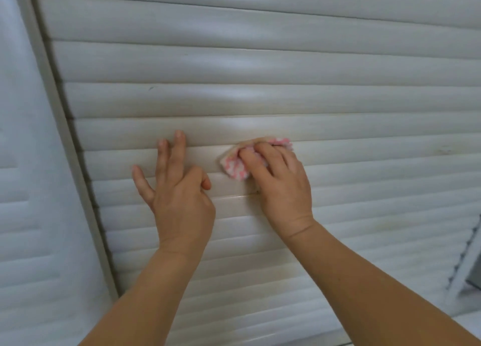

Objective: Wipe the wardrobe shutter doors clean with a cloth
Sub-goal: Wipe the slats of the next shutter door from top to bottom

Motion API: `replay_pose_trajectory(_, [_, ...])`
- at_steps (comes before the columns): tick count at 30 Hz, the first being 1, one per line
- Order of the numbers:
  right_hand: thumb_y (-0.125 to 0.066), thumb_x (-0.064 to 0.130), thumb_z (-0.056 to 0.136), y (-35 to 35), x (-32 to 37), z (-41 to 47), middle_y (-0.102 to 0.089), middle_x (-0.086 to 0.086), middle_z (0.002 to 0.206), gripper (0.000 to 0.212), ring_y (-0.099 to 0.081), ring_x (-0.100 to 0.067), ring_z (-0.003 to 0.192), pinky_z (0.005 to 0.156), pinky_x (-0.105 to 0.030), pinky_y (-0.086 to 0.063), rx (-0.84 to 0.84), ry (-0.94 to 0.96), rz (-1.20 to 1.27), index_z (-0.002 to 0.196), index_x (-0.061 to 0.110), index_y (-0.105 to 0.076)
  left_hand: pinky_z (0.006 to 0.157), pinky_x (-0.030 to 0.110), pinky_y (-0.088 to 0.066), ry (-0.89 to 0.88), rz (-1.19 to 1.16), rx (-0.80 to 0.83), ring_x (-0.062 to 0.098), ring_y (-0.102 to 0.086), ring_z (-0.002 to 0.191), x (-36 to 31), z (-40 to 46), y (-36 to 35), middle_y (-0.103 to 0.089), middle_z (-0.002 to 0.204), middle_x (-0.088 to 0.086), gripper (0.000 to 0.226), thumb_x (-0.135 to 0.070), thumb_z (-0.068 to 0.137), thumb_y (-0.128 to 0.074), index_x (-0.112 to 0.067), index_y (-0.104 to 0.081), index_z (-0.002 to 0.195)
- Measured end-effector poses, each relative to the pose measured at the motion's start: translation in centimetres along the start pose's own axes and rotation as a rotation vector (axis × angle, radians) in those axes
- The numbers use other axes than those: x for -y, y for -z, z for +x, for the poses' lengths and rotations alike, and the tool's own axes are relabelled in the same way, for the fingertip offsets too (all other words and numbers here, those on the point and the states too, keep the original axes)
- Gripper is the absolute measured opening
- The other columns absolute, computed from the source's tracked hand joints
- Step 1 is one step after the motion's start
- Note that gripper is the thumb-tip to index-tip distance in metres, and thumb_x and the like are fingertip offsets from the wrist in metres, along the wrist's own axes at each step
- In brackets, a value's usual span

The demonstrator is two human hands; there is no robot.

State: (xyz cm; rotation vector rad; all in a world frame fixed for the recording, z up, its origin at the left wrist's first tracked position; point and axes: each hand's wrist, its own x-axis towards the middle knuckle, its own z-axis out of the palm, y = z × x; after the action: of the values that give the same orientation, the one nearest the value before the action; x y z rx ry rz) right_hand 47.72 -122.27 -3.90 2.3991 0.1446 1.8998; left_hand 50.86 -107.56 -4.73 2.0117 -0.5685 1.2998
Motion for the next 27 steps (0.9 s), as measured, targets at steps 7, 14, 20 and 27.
replay_pose_trajectory(7, [-0.048,0.002,0.079,2.5,-8.2,-2.3,-0.063,-0.012,0.111,0.036,-0.049,-0.032,0.102,0.093,-0.033,-0.034,-0.069,-0.534,-0.063,0.110,0.009,-0.066,0.108,0.057,0.005,-0.024,-0.052,-0.013,0.025,-0.022,0.141,0.2,-0.7,-0.1,-0.033,0.149,0.007,0.038,0.014,0.068,-0.047,-0.023,-0.041,0.071])
replay_pose_trajectory(14, [-0.053,0.004,0.080,-0.8,1.6,-1.2,-0.062,-0.018,0.114,0.038,-0.042,-0.032,0.104,0.081,-0.037,-0.043,-0.040,-0.156,0.039,0.115,0.005,-0.066,0.107,0.056,0.002,0.194,-0.104,-0.014,0.024,-0.028,0.138,-1.2,-4.8,-1.2,-0.039,0.145,0.009,0.031,0.005,0.059,-0.039,-0.021,-0.048,0.072])
replay_pose_trajectory(20, [-0.042,0.020,0.082,-1.7,4.3,-3.1,-0.059,-0.020,0.127,0.048,-0.056,-0.038,0.115,0.096,-0.051,-0.046,0.177,0.238,0.048,0.124,0.007,-0.062,0.108,0.055,0.003,0.389,-0.111,0.043,0.021,-0.024,0.140,-1.1,-9.4,-2.0,-0.034,0.149,0.006,0.035,0.015,0.065,-0.050,-0.019,-0.052,0.071])
replay_pose_trajectory(27, [-0.033,0.002,0.083,0.3,-1.8,-5.4,-0.057,-0.018,0.130,0.052,-0.052,-0.034,0.117,0.089,-0.047,-0.052,0.195,0.123,-0.053,0.129,0.005,-0.057,0.110,0.047,0.007,0.541,-0.168,0.082,0.008,-0.014,0.142,-2.1,-11.0,-2.4,-0.019,0.155,-0.006,0.034,0.011,0.073,-0.047,-0.023,-0.048,0.077])
